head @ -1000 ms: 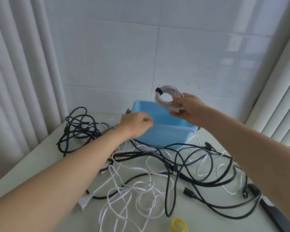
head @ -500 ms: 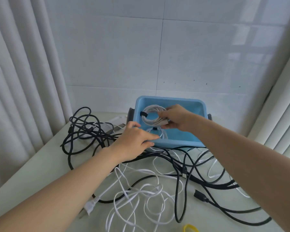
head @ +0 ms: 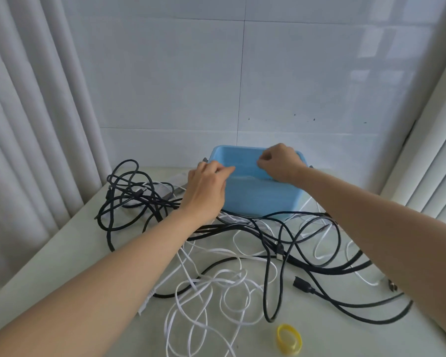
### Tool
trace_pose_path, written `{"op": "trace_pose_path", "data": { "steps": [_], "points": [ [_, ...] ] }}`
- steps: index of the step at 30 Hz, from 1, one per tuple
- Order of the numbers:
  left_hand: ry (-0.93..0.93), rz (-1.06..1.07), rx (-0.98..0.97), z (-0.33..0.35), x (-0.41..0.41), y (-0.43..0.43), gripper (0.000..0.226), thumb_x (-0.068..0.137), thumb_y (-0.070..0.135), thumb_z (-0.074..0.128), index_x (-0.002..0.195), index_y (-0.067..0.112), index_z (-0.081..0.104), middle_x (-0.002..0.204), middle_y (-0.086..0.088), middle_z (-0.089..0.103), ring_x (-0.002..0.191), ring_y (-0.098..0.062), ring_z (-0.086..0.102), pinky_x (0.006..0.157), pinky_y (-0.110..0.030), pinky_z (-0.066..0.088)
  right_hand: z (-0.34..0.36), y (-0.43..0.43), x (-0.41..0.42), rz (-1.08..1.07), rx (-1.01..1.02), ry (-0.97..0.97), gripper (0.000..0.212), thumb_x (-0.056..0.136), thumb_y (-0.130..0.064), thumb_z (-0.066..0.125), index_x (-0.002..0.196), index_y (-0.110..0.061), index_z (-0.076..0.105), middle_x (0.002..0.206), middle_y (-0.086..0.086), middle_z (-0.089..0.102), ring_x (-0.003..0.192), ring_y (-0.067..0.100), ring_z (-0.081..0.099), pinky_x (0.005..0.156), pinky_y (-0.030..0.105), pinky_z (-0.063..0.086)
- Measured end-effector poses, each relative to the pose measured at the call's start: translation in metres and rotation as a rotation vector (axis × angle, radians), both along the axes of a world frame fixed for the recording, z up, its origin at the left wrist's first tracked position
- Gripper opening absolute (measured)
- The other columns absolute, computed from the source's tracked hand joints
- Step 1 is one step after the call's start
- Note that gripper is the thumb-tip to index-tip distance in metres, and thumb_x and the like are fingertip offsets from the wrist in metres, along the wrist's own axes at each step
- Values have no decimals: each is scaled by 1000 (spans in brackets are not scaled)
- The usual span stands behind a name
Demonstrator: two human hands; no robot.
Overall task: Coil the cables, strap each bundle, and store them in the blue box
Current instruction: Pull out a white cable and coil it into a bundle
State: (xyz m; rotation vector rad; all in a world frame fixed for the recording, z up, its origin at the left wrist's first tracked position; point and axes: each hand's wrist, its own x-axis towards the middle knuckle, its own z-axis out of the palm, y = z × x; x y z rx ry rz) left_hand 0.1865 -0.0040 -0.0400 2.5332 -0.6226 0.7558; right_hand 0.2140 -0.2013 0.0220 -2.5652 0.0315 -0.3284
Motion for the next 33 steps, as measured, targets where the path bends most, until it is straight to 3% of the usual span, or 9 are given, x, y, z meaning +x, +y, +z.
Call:
{"op": "trace_pose_path", "data": {
  "steps": [4,8,11,17,23,26,28,31,33],
  "points": [
    [57,17,-246,6,-13,1,43,89,-4,57,130,9,64,127,-8,57,117,-26,53,100,-27,38,0,-2,-35,117,-66,-268,17,88,-13,59,94,-16,75,91,-2,65,92,24,61,80,30,47],
    [116,-64,-283,14,-53,7,34,86,3,64,114,19,72,118,2,62,110,-23,58,99,-34,46,-8,-1,-93,215,16,-403,12,86,-11,66,90,-17,76,89,-5,64,83,12,59,73,25,40],
    [221,-182,-307,19,-96,10,26,87,9,69,107,24,75,110,5,67,102,-19,63,94,-42,53,-12,-1,-148,329,108,-339,10,85,-11,69,85,-20,75,82,-10,65,73,5,61,73,22,49],
    [473,-386,-217,10,-190,15,14,88,18,75,97,29,77,97,10,70,94,-7,64,78,-19,51,-40,-7,-247,521,130,-63,4,84,-18,75,86,-22,76,78,-8,69,70,10,63,66,22,51],
    [518,-304,107,-21,-232,33,39,75,15,59,97,44,70,115,19,62,115,-7,52,97,-30,44,-92,-5,-279,595,52,-21,24,81,-24,80,104,-30,73,106,-11,61,86,6,61,72,11,45],
    [508,-256,262,-37,-241,47,52,76,10,59,115,44,66,122,24,55,118,-7,39,100,-22,31,-110,-5,-284,622,-35,-7,41,82,-26,76,121,-36,67,120,-13,55,100,7,51,86,17,42],
    [459,-248,298,-44,-241,50,48,80,13,62,119,41,67,114,25,55,109,-5,37,96,-19,30,-116,-7,-284,598,-141,-18,37,84,-25,74,120,-33,68,113,-12,55,100,13,45,90,24,41],
    [399,-246,195,-47,-239,51,28,83,16,67,102,35,75,92,23,59,95,-2,48,89,-23,42,-119,-13,-280,477,-203,-105,17,87,-13,68,100,-22,74,91,-9,56,94,20,48,85,36,46],
    [403,-281,109,-48,-240,46,17,85,15,71,92,29,76,85,20,63,89,-2,55,84,-24,48,-117,-17,-277,312,-277,-143,21,88,-6,61,94,-21,75,86,-7,64,94,24,52,82,36,44]
  ]
}}
